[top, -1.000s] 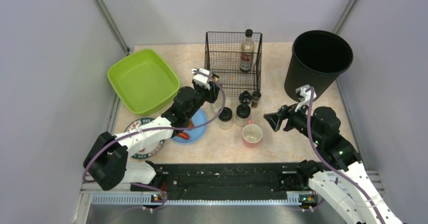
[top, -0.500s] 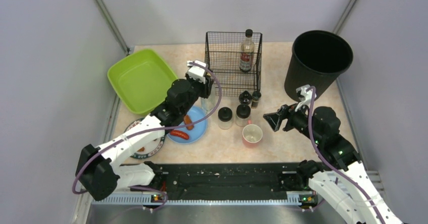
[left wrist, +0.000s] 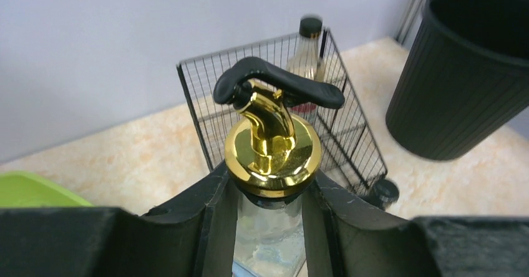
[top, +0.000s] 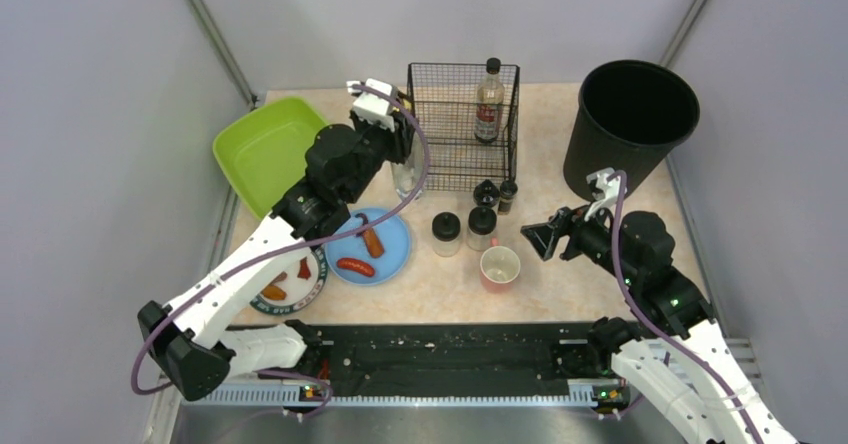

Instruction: Clear the kitchen counter

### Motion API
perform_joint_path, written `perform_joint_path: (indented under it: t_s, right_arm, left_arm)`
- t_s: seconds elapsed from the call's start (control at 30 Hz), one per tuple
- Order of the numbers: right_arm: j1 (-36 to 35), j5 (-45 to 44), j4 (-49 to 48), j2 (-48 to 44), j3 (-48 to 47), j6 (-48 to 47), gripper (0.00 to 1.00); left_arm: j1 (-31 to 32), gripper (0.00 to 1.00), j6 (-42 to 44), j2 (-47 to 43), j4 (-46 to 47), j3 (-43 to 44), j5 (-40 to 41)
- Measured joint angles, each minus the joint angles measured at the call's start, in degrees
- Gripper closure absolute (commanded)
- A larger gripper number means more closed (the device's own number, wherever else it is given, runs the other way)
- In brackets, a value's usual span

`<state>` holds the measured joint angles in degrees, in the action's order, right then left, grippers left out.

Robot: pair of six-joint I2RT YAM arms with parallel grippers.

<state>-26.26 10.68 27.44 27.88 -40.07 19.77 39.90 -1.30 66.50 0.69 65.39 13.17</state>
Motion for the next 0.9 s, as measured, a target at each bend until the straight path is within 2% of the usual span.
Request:
perform_joint_path:
  t_s: [0.23, 0.9]
  right_arm:
    - [0.0, 0.2, -0.42, -0.04, 0.35, 0.0, 0.26]
    - [0.0, 1.88, -0.37, -3.17, 0.35, -0.2, 0.27]
  left_arm:
    - [0.0, 1.0, 1.62, 4.57, -1.2, 10.91, 0.57]
    - [-0.04, 1.0, 4.74, 27.76, -0.52, 32.87, 9.01]
